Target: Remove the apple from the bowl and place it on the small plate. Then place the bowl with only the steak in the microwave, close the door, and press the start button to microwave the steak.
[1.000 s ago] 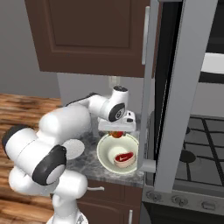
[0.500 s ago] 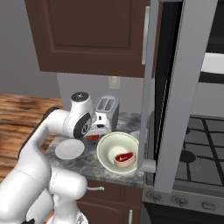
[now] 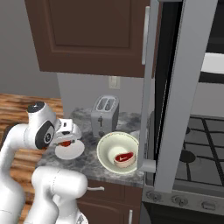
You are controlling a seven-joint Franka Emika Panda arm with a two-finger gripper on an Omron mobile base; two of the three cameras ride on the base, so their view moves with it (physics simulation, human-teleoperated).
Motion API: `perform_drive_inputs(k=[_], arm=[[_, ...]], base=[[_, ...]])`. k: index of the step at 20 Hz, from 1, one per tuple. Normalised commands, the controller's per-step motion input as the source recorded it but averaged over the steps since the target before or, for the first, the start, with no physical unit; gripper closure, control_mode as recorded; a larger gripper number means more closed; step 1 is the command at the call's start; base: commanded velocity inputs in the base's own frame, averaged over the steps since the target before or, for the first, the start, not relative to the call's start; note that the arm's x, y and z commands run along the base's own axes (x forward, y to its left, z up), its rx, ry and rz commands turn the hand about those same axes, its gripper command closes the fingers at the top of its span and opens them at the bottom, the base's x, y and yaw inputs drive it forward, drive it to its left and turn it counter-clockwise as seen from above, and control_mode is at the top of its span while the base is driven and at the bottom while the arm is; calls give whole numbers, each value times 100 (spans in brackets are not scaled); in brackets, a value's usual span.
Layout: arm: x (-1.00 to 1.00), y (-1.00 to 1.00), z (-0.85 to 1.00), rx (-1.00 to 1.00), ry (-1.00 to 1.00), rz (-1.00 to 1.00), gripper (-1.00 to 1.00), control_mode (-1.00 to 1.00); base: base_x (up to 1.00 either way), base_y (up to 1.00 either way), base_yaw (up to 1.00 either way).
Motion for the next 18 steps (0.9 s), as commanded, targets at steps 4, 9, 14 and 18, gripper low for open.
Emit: perform_drive_inputs(k=[4, 9, 14, 18], arm=[[20, 77, -3, -4, 1, 0, 100, -100], [20, 35, -48, 0, 0, 0, 100, -100], [36, 0, -56, 2, 0, 0, 100, -100], [39, 0, -46, 4, 1, 0, 100, -100]], base=[[0, 0, 0], [0, 0, 0], [0, 0, 0], [0, 0, 0]])
